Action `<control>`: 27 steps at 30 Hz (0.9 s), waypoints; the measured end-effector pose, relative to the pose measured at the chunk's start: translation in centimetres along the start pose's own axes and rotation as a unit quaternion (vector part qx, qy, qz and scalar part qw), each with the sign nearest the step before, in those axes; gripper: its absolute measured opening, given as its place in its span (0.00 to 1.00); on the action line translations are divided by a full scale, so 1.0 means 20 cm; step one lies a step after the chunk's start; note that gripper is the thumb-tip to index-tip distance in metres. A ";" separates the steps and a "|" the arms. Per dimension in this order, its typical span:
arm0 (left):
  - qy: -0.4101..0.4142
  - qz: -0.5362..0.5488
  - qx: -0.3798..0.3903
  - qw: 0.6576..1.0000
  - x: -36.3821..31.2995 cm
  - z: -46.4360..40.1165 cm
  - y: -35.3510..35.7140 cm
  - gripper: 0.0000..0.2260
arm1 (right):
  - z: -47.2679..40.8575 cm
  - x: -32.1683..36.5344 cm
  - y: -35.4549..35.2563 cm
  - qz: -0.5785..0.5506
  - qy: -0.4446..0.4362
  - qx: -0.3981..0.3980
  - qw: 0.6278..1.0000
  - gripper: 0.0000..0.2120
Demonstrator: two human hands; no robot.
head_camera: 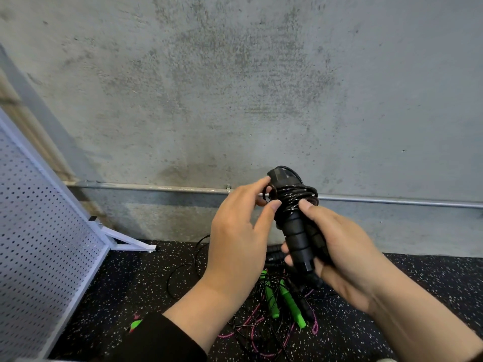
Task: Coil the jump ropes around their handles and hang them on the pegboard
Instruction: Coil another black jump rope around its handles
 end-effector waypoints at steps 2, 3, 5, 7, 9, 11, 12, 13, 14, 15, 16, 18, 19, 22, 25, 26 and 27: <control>0.087 -0.031 -0.022 0.995 -0.01 0.01 0.00 0.14 | 0.01 0.01 0.02 -0.014 0.004 0.000 1.000 0.14; 0.123 -0.040 -0.027 0.991 -0.02 0.03 0.01 0.13 | 0.01 0.01 0.02 -0.025 0.010 -0.001 1.000 0.13; 0.161 -0.050 -0.025 0.985 -0.03 0.04 0.01 0.13 | 0.03 0.01 0.04 -0.041 0.026 0.004 0.999 0.13; 0.162 -0.052 -0.013 0.985 -0.02 0.04 0.02 0.14 | 0.03 0.00 0.04 -0.039 0.031 0.009 0.999 0.13; 0.138 -0.050 0.023 0.989 0.00 0.02 0.03 0.15 | 0.03 0.00 0.03 -0.028 0.029 0.001 0.999 0.11; 0.085 -0.020 0.075 0.993 0.02 0.00 0.04 0.16 | 0.02 0.01 0.00 -0.016 0.028 -0.003 0.999 0.08; 0.046 0.007 0.099 0.994 0.02 -0.01 0.04 0.16 | 0.02 0.01 -0.02 -0.009 0.030 -0.001 1.000 0.08; 0.014 0.030 0.119 0.992 0.03 -0.01 0.04 0.16 | 0.02 0.01 -0.03 -0.001 0.032 0.002 0.999 0.07; -0.003 0.042 0.132 0.990 0.03 -0.02 0.04 0.16 | 0.02 0.01 -0.03 0.008 0.033 0.003 0.999 0.07; -0.004 0.043 0.139 0.989 0.03 -0.02 0.04 0.16 | 0.02 0.01 -0.04 0.015 0.033 0.004 0.999 0.07; 0.002 0.042 0.142 0.989 0.03 -0.02 0.04 0.16 | 0.02 0.00 -0.04 0.021 0.033 0.006 0.999 0.07; 0.024 0.035 0.150 0.988 0.02 -0.03 0.03 0.16 | 0.02 0.00 -0.05 0.031 0.031 0.012 0.999 0.07; 0.038 0.029 0.159 0.986 0.02 -0.03 0.03 0.16 | 0.02 0.01 -0.05 0.036 0.030 0.014 0.999 0.07; 0.074 0.013 0.190 0.979 0.01 -0.06 0.01 0.15 | 0.03 0.03 -0.08 0.051 0.026 0.027 0.998 0.09; 0.040 0.050 0.213 0.975 0.01 -0.08 -0.01 0.13 | 0.04 0.04 -0.10 0.051 0.031 0.054 0.997 0.10; 0.023 0.061 0.213 0.975 0.01 -0.09 -0.02 0.13 | 0.05 0.04 -0.10 0.050 0.033 0.060 0.996 0.10; 0.014 0.066 0.210 0.975 0.01 -0.09 -0.02 0.13 | 0.05 0.04 -0.10 0.051 0.034 0.064 0.996 0.10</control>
Point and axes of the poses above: each hand's wrist, its own z-axis away from the middle knuckle, its own y-axis out of the palm, x = y × z, the point moved 3 cm from there along -z, towards the middle knuckle, and after that the axes turned 4 degrees about -x, right-handed, at the moved point
